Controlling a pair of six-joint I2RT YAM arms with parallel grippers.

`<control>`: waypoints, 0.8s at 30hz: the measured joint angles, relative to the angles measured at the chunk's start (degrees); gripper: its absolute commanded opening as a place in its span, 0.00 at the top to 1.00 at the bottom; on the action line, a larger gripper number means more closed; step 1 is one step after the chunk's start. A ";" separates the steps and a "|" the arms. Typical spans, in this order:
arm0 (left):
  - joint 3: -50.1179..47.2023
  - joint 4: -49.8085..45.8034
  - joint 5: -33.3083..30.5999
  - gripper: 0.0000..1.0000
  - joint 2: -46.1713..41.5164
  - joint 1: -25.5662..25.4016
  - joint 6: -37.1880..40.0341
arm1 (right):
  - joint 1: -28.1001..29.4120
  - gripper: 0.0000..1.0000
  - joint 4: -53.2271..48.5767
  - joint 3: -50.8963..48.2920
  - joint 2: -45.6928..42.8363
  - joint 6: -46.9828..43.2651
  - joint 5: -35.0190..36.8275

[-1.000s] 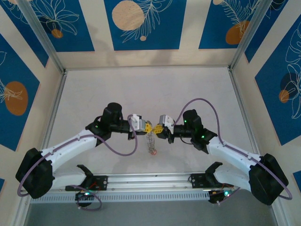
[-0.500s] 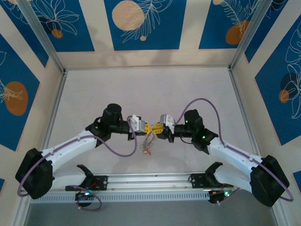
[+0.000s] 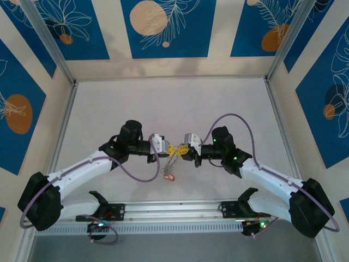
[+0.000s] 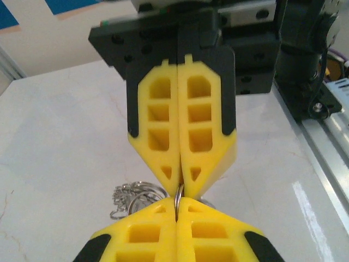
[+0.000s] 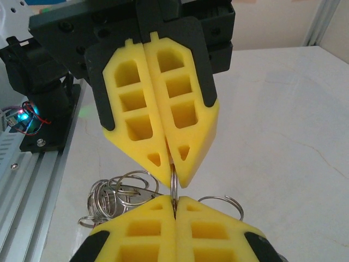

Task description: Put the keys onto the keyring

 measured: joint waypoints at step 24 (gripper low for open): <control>0.70 -5.05 -1.97 1.00 0.04 0.52 2.14 | -1.29 0.70 -0.13 1.29 -1.90 -0.24 -1.07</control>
